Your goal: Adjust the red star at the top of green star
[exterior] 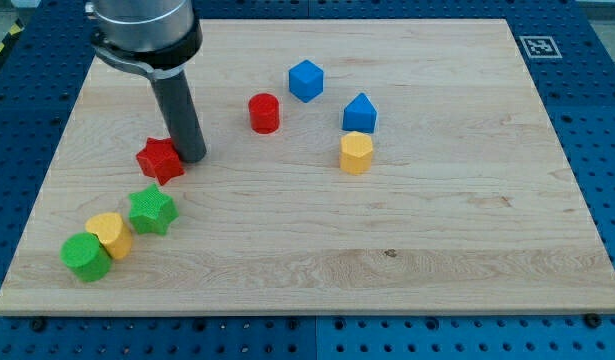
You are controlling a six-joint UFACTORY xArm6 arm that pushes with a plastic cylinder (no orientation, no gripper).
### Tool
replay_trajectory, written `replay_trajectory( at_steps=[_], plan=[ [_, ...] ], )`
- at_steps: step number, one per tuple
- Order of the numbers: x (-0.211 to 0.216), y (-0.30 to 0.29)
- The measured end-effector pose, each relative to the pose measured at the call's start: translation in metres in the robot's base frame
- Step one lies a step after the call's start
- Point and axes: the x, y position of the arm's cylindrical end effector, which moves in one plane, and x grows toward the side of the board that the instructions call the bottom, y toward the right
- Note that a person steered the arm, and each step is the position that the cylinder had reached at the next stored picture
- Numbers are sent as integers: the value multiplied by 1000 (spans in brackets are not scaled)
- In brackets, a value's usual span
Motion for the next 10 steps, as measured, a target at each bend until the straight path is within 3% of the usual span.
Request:
replay_trajectory(
  at_steps=[4, 10],
  plan=[
    [-33, -66],
    [13, -63]
  ],
)
